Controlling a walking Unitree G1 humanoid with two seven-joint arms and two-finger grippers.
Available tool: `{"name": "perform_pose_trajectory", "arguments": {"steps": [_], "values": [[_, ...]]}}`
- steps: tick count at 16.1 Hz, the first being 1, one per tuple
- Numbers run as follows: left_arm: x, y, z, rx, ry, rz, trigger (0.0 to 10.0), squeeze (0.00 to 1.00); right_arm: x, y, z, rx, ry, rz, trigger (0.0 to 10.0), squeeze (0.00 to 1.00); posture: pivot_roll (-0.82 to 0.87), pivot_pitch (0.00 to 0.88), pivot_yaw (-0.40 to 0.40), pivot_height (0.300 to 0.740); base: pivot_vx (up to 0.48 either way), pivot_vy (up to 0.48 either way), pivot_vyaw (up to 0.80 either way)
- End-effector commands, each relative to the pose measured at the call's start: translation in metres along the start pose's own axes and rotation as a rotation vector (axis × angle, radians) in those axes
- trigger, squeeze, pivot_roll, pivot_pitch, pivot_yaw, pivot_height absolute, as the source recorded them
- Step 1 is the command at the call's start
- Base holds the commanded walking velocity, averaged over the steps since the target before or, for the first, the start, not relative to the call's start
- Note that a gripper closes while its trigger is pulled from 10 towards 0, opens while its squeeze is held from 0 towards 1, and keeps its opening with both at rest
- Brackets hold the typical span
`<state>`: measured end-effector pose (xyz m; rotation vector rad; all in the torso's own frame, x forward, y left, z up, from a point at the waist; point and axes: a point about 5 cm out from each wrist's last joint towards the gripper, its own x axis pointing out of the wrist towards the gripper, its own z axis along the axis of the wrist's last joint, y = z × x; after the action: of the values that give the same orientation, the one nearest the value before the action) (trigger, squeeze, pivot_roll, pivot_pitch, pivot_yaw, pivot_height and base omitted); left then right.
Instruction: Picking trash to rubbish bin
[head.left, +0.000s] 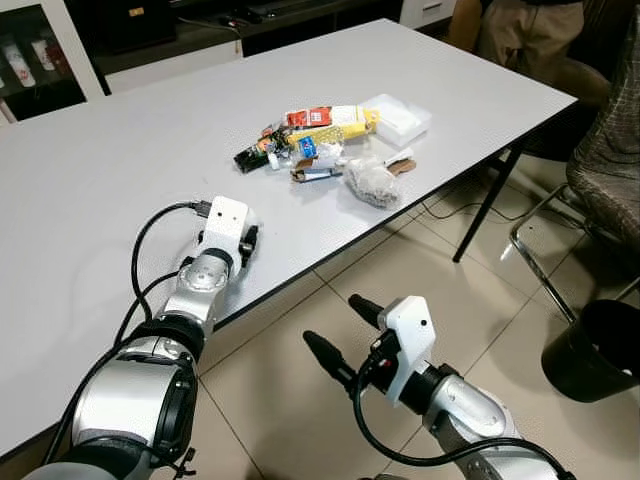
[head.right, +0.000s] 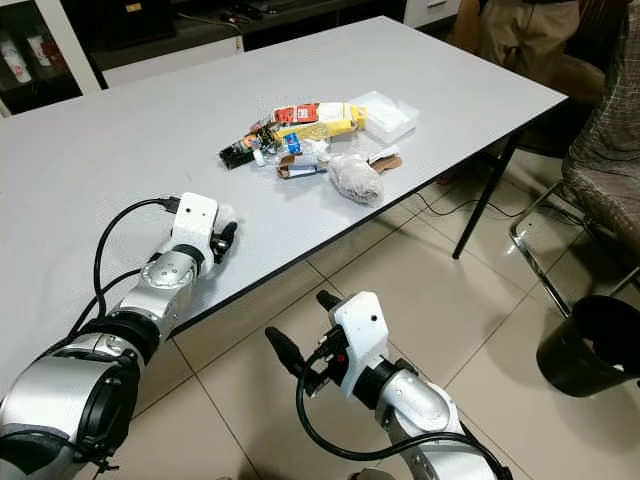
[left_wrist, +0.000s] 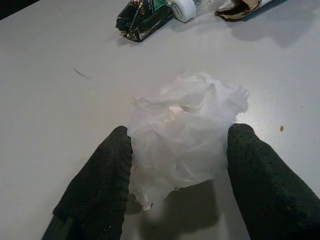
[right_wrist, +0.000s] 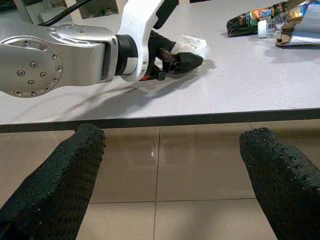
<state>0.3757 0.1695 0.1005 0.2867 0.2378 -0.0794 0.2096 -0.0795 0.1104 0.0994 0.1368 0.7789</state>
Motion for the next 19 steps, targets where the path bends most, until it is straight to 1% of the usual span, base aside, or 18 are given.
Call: {"name": "perform_pose_trajectory", "arguments": {"steps": [1, 9, 10, 12, 15, 16, 19], "values": [[0.001, 0.0, 0.001, 0.007, 0.018, -0.011, 0.0, 0.0, 0.0, -0.001, 0.0, -0.004, 0.009, 0.002, 10.0, 0.0, -0.29, 0.058, 0.02, 0.74, 0.0, 0.0, 0.0], [0.0, -0.001, -0.001, -0.018, 0.022, -0.045, 0.0, 0.0, 0.002, -0.006, 0.0, -0.026, 0.013, -0.022, 10.0, 0.0, -0.28, 0.048, 0.025, 0.74, 0.0, 0.0, 0.0], [0.0, -0.002, -0.002, -0.031, 0.025, -0.047, 0.0, 0.0, 0.003, -0.007, 0.0, -0.03, 0.01, -0.029, 10.0, 0.0, -0.28, 0.046, 0.026, 0.74, 0.0, 0.0, 0.0], [0.0, -0.002, -0.003, -0.053, 0.023, -0.049, 0.0, 0.0, 0.005, -0.009, 0.0, -0.035, 0.005, -0.037, 10.0, 0.0, -0.28, 0.037, 0.027, 0.74, 0.0, 0.0, 0.0], [-0.001, -0.002, -0.004, -0.054, 0.016, -0.053, 0.0, 0.0, 0.007, -0.011, 0.0, -0.044, 0.002, -0.046, 10.0, 0.0, -0.27, 0.02, 0.029, 0.74, 0.0, 0.0, 0.0], [-0.001, -0.001, -0.005, -0.059, 0.014, -0.054, 0.0, 0.0, 0.01, -0.012, 0.0, -0.052, -0.002, -0.056, 10.0, 0.0, -0.27, 0.001, 0.034, 0.74, 0.0, 0.0, 0.0], [-0.002, 0.0, -0.006, -0.069, 0.006, -0.053, 0.0, 0.0, 0.014, -0.016, -0.001, -0.062, -0.01, -0.07, 10.0, 0.0, -0.25, 0.0, 0.034, 0.74, 0.0, 0.0, 0.0]]}}
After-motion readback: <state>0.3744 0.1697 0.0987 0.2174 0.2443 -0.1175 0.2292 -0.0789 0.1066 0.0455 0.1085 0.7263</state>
